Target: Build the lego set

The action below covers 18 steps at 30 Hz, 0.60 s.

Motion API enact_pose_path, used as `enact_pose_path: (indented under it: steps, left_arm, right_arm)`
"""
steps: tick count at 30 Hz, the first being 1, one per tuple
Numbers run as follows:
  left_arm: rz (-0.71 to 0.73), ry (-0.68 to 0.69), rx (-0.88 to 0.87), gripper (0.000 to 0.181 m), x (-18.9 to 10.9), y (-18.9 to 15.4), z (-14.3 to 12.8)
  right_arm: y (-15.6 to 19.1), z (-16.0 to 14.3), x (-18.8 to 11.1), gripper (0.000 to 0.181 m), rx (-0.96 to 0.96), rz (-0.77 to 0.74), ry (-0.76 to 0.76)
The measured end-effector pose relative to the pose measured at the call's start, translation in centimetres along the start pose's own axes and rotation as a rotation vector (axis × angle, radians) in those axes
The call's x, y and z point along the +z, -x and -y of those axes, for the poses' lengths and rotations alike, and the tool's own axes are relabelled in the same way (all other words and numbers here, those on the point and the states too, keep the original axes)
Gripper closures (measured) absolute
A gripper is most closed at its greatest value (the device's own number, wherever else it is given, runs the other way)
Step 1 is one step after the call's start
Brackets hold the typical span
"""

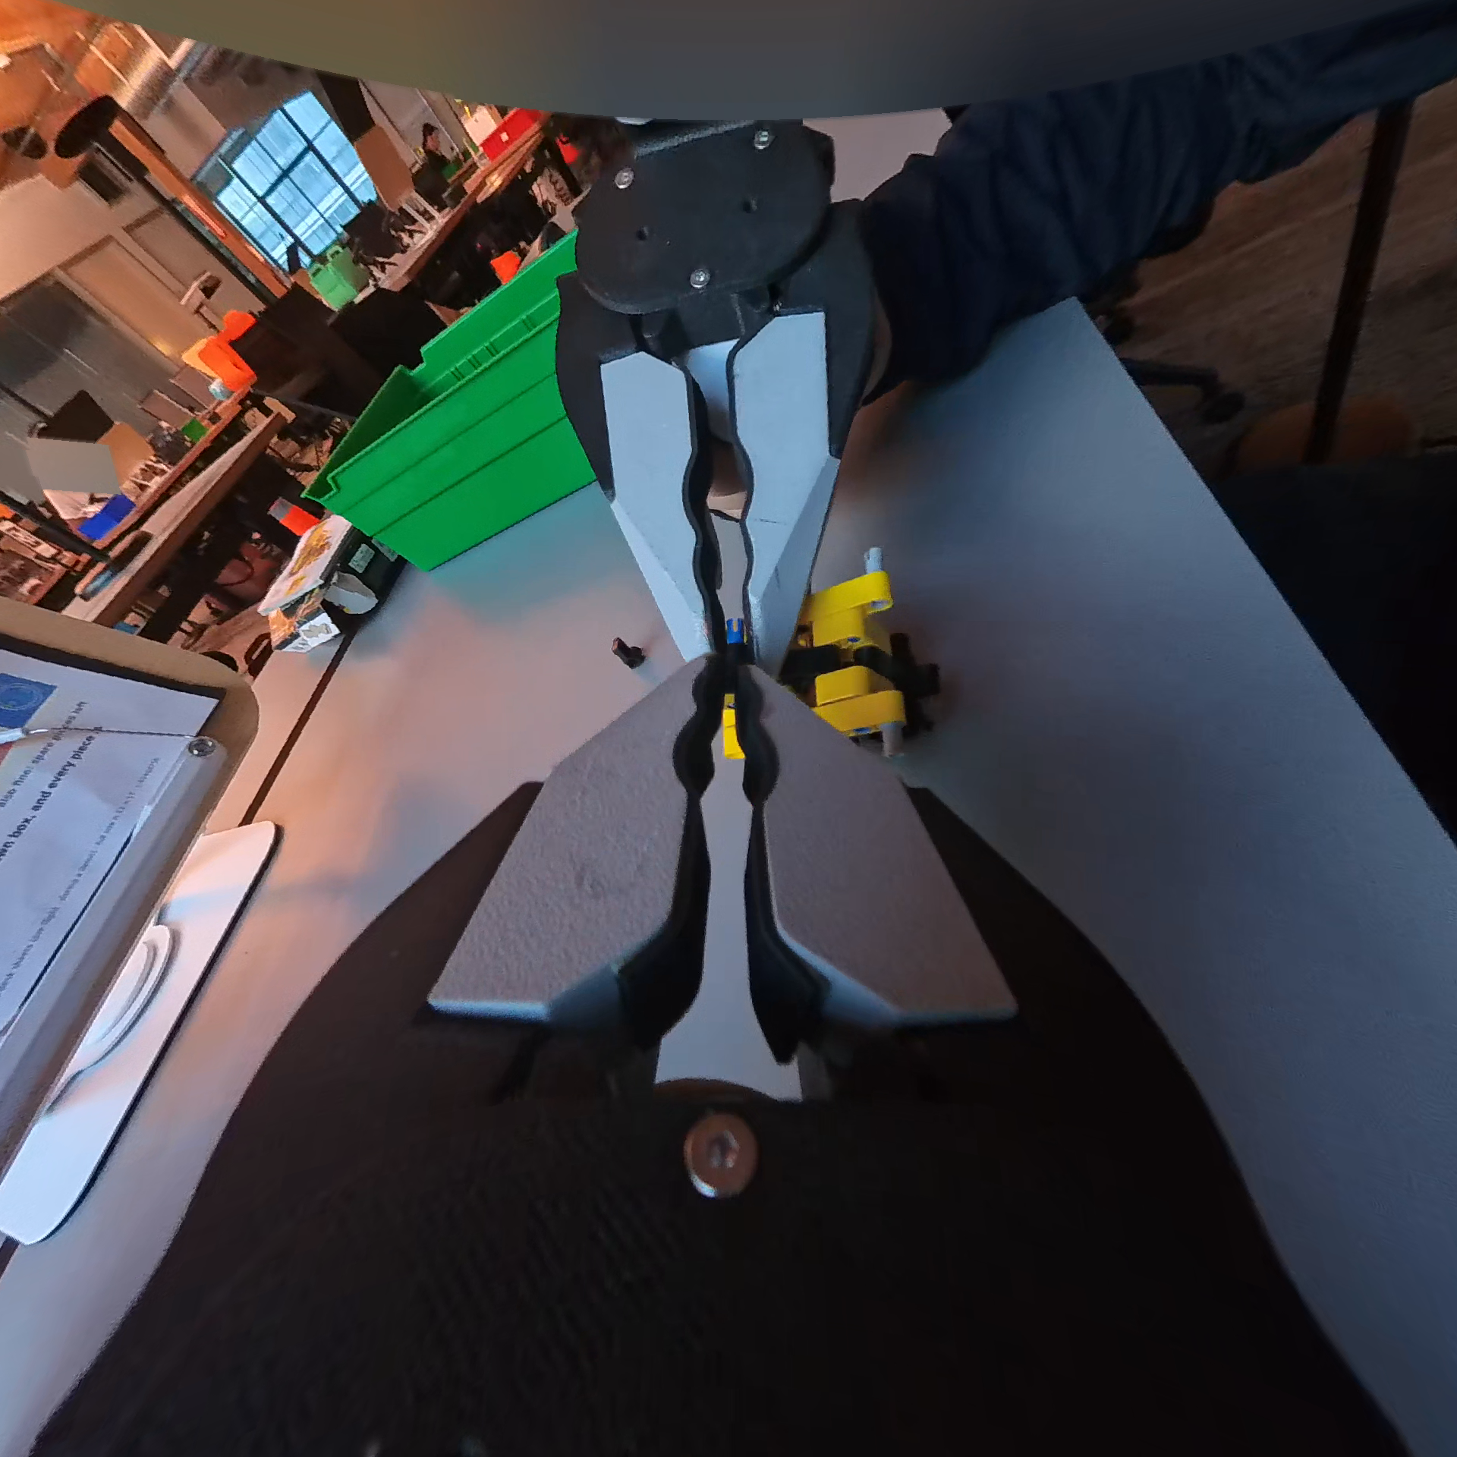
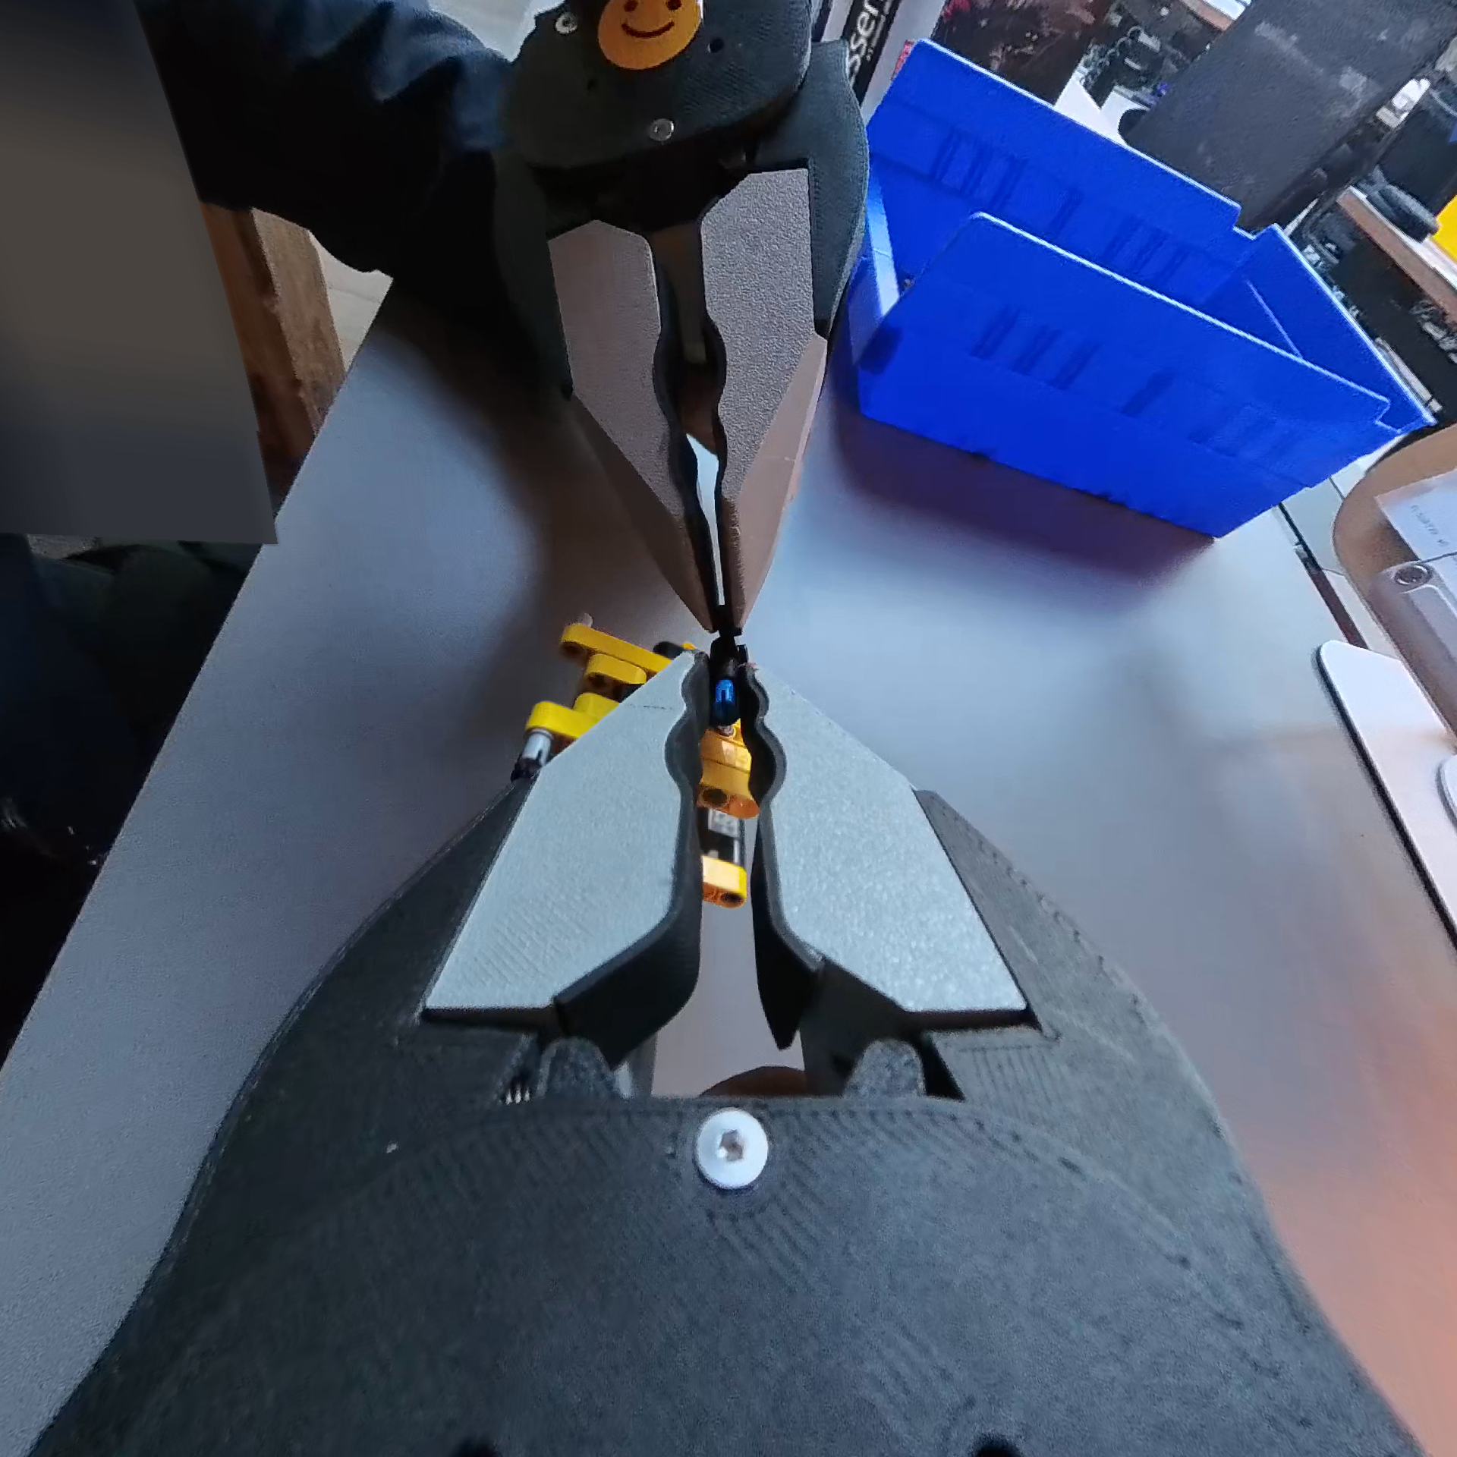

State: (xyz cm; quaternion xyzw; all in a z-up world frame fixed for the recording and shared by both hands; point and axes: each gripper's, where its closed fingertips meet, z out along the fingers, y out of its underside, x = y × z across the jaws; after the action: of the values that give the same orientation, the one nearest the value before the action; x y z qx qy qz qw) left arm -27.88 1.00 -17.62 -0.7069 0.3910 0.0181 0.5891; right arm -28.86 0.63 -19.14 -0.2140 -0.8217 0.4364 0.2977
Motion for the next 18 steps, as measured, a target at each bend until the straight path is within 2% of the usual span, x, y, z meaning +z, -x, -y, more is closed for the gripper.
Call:
enact_pose_path:
  steps: [7, 10, 14, 18]
  left_arm:
    - [0.000, -0.005, -0.015, 0.181, -0.13, 0.07, -0.14]
    - [-0.017, -0.056, -0.110, 0.181, -0.08, 0.34, -0.03]
    - [-0.003, -0.088, -0.135, 0.181, -0.44, 0.76, -0.01]
    - [-0.010, -0.072, -0.129, 0.173, 0.02, 0.37, -0.13]
  right_arm:
    - [-0.14, 0.06, 0.08, 0.176, 0.013, -0.015, -0.009]
    - [-0.43, 0.10, 0.17, 0.177, 0.083, 0.004, -0.029]
    - [-0.78, -0.12, -0.07, 0.177, 0.057, -0.035, -0.013]
    - [-0.48, 0.00, -0.06, 0.176, 0.052, -0.022, -0.019]
